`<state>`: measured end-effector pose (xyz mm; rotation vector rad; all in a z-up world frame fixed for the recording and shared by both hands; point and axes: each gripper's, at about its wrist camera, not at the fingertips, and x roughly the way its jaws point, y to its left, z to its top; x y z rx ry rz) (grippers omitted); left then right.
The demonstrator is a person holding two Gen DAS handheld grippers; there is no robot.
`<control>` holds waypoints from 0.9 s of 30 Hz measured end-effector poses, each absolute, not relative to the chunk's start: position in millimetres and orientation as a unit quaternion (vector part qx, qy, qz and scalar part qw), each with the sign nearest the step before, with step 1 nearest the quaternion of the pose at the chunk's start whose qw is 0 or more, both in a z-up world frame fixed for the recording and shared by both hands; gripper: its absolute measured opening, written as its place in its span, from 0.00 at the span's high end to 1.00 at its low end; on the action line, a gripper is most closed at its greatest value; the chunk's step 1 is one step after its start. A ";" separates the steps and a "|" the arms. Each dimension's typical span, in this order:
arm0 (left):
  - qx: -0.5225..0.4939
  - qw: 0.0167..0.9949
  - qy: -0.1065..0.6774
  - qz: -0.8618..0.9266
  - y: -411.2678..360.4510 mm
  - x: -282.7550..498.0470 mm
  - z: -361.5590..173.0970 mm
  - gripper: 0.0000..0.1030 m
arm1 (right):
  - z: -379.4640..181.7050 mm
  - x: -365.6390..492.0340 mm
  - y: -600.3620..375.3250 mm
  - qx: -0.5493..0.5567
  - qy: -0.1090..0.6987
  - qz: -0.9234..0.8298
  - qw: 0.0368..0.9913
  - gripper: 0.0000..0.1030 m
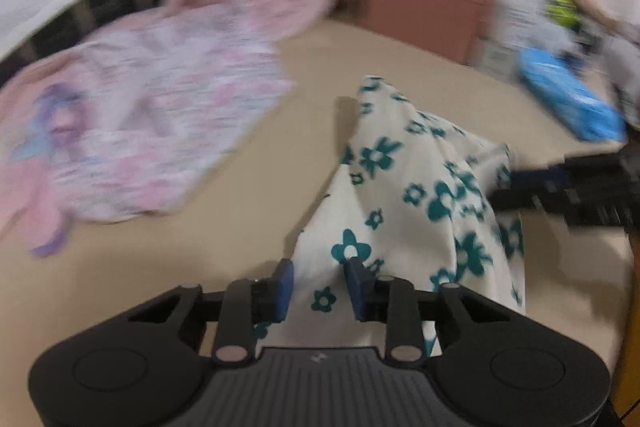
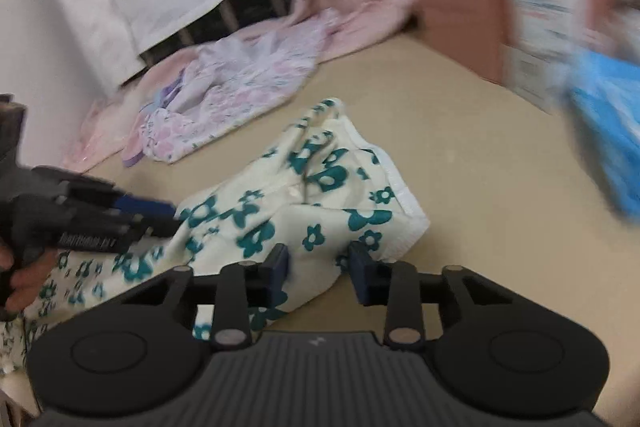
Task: Fold clothes
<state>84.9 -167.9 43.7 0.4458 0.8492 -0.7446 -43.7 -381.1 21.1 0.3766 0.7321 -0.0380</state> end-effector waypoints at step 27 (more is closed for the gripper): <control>-0.061 0.871 0.413 -0.260 125.4 -9.9 68.9 0.57 | 92.3 65.7 -278.1 -0.013 0.348 0.218 0.912 0.57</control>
